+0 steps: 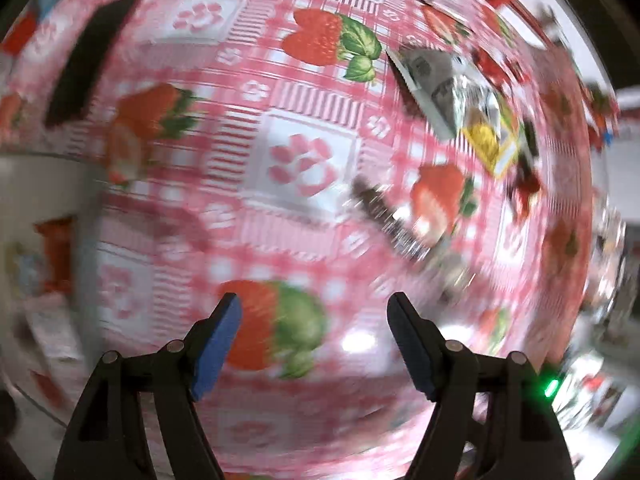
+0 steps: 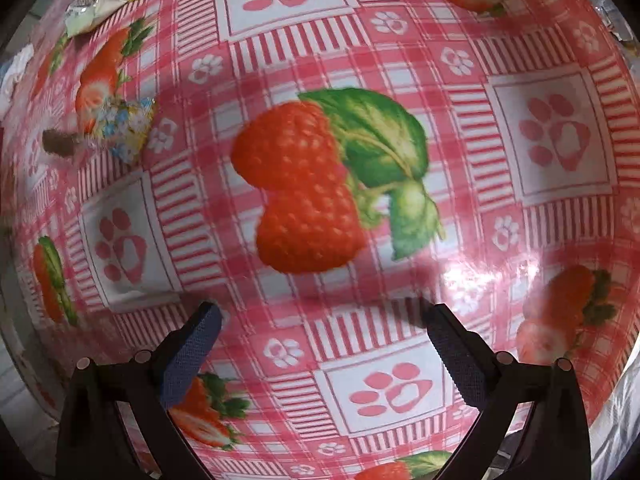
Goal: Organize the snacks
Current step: 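Move both tools back over the remaining snacks, then grasp the brown chocolate stick with the left tool while the right tool grasps the floral-wrapped candy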
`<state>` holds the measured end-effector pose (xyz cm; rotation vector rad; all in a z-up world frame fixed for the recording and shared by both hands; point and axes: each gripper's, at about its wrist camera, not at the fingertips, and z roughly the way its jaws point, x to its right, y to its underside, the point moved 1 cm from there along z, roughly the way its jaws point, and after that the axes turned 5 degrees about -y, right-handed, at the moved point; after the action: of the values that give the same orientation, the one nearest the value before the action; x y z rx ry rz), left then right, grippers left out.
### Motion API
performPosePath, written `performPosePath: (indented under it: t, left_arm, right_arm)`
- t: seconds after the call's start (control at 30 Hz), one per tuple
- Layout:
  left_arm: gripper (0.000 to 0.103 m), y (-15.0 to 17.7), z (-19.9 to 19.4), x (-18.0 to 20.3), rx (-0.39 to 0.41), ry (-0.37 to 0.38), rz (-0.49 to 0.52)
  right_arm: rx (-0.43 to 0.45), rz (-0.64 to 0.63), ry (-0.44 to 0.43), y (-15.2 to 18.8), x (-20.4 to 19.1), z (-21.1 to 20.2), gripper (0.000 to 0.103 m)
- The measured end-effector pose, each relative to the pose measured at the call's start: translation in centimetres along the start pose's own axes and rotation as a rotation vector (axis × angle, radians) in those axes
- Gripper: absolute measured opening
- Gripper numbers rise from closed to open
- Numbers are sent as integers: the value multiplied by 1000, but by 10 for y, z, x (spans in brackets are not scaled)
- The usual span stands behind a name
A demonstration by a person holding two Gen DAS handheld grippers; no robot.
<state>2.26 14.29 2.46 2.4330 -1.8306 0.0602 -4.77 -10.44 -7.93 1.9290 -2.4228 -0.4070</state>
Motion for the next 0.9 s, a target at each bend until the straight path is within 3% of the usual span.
performPosePath:
  t: [0.13, 0.27, 0.4, 0.5, 0.63, 0.7, 0.9]
  left_arm:
    - [78, -23, 14, 30, 21, -31, -77]
    - [78, -45, 28, 59, 67, -128, -84]
    - [80, -52, 52, 77, 35, -282, -10]
    - [82, -48, 52, 79, 49, -331, 72]
    - [82, -33, 48, 60, 76, -361, 206]
    - [82, -25, 44, 45, 76, -341, 249]
    - [82, -16, 26, 27, 91, -247, 193]
  right_arm:
    - [-6, -6, -5, -5, -7, 4, 103]
    - [-10, -6, -8, -5, -5, 13, 103]
    - [1, -8, -9, 1, 1, 3, 103]
    - [4, -12, -10, 3, 3, 0, 103]
    - [-1, -12, -10, 4, 3, -1, 103]
    - [-1, -14, -10, 3, 2, 0, 103]
    - [7, -18, -10, 3, 1, 1, 103]
